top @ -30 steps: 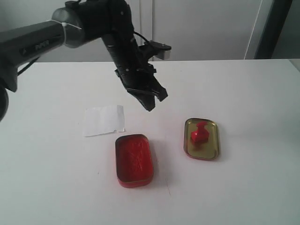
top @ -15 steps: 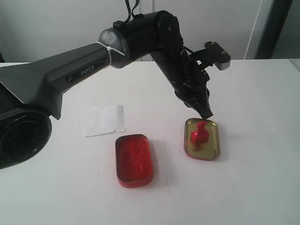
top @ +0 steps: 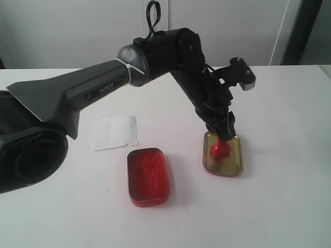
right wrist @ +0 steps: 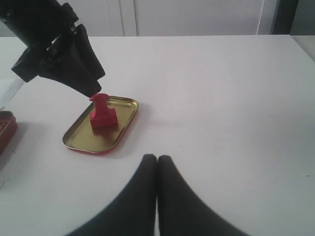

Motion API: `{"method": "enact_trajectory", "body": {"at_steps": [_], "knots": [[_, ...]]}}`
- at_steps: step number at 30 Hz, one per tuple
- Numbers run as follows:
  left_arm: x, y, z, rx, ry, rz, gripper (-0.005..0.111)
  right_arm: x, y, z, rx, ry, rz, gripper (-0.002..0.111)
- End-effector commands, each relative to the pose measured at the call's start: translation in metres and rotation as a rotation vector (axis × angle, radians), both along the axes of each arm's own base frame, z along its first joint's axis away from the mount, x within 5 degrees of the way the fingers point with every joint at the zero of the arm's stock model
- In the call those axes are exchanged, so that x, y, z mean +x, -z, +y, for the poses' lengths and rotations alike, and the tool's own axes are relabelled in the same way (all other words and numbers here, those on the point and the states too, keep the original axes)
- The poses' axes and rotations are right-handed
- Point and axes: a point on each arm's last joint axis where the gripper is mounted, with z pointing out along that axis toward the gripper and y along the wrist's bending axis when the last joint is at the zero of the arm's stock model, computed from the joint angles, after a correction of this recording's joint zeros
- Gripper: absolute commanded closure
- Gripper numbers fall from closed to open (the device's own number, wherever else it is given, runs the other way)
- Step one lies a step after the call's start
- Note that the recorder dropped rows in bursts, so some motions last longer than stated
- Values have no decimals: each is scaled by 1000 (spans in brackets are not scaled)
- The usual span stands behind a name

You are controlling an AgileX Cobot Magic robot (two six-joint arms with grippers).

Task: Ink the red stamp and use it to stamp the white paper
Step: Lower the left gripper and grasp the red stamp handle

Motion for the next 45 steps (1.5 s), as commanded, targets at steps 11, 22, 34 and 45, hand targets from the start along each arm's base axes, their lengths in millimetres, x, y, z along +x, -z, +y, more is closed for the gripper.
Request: {"method": "enact_trajectory", "body": {"at_steps": [11, 22, 34, 45], "knots": [[5, 30, -11, -22, -6, 2, 55, 0, 0, 0, 1, 6, -14, 108], [5, 38, -12, -10, -20, 26, 56, 0, 0, 0, 1, 6, -14, 108], [7, 48, -10, 27, -33, 47, 68, 0, 0, 0, 1, 6, -14, 108], [7, 49, -10, 27, -35, 46, 87, 0, 0, 0, 1, 6, -14, 108]]}}
